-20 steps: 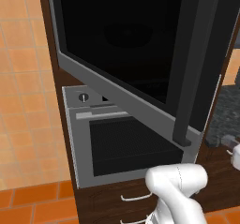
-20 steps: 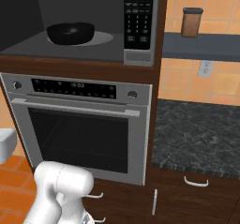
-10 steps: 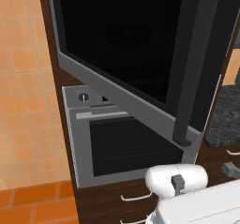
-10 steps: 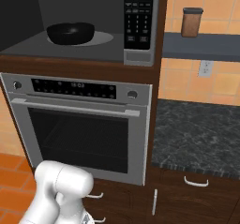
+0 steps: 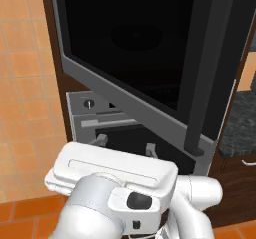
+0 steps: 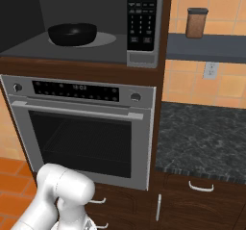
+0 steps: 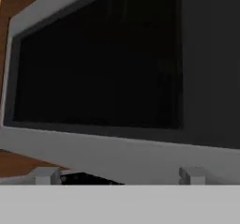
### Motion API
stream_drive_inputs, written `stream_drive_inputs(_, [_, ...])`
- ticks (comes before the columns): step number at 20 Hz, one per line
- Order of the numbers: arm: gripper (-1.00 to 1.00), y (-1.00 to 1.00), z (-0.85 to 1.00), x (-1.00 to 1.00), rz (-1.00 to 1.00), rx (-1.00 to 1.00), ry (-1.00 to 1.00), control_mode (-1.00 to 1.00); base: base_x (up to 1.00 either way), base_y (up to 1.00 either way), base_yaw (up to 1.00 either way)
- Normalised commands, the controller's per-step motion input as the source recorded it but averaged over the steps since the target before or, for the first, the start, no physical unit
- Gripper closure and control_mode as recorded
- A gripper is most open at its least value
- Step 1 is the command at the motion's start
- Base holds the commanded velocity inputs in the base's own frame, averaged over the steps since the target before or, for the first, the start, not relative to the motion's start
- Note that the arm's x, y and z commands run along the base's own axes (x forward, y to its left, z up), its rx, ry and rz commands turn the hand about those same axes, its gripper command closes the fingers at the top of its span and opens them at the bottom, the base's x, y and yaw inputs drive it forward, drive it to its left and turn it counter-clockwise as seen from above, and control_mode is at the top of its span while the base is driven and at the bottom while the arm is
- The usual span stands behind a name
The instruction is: Open the microwave, place the bowl with waffle inside the microwave, then close the microwave door and turn it on.
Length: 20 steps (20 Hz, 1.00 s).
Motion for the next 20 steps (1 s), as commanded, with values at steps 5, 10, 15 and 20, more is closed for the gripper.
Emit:
stream_drive_inputs(5, [-1.0,-0.48,0.2,1.0,-0.04,0.16,-0.07,-1.0,0.0,0.0,0.0])
stream_drive_inputs(10, [-1.0,-0.65,0.17,1.0,0.06,0.21,0.0,-1.0,0.0,0.0,0.0])
stream_drive_inputs(15, [-1.0,-0.72,0.09,1.0,0.15,0.19,0.0,-1.0,0.0,0.0,0.0])
stream_drive_inputs(20, [-1.0,-0.78,0.01,1.0,0.2,0.2,0.0,-1.0,0.0,0.0,0.0])
